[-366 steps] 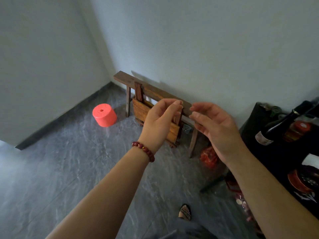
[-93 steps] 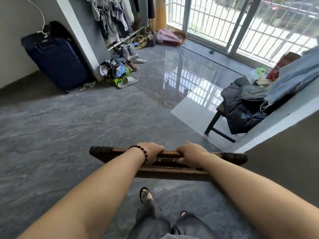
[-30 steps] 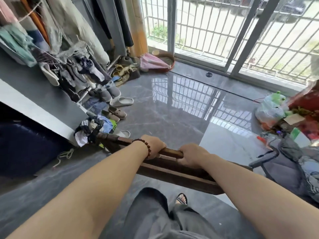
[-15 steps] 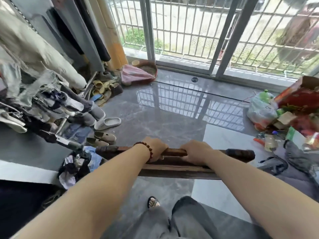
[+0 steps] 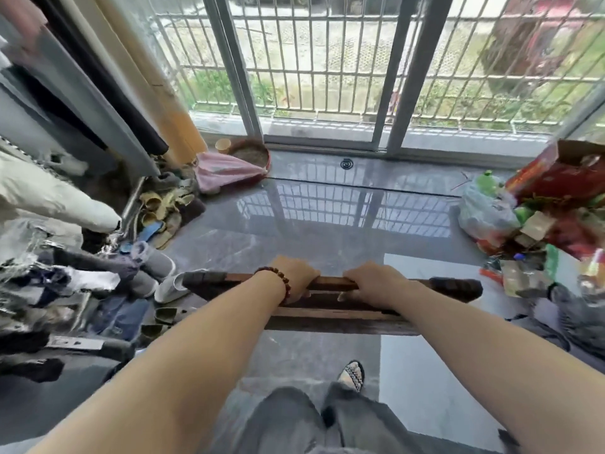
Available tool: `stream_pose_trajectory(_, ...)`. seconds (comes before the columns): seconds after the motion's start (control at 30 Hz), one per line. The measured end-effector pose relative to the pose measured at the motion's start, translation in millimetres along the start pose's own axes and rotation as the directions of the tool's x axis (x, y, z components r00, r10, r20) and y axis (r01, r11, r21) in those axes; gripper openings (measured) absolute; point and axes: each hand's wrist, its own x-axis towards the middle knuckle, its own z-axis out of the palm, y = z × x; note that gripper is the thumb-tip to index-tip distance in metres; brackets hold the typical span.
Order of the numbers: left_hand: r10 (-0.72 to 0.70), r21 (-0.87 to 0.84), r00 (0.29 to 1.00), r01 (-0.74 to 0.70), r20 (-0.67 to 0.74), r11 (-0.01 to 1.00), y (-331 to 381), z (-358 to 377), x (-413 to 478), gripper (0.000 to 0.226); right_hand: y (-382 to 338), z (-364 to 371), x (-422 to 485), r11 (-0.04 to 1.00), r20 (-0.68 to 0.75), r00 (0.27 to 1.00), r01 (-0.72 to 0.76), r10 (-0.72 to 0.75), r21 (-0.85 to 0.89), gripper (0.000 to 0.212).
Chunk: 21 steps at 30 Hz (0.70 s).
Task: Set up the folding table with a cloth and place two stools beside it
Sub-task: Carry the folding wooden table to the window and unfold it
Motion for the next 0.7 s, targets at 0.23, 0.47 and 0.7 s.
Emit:
stream_pose_trajectory(0.23, 0.086, 0.016, 0.996, -0.087, 0.038, 0.996, -52, -45, 63, 0.016, 30, -39, 61, 0.997, -0.036, 0.996, -0.078, 0.079, 0.020, 0.031)
stream_pose_trajectory(0.47, 0.172, 0.024, 0.982, -0.174, 0.073, 0.984, -109, -70, 131, 0.019, 50, -67, 125, 0.983, -0.050, 0.982, -0.181, 0.181, 0.009, 0.032)
stream_pose_trajectory(0.7, 0.197, 0.075, 0.976, -0.205, 0.097, 0.976, -154, -84, 194, 0.022, 74, -73, 187, 0.963, -0.050, 0.963, -0.262, 0.265, 0.058, 0.030)
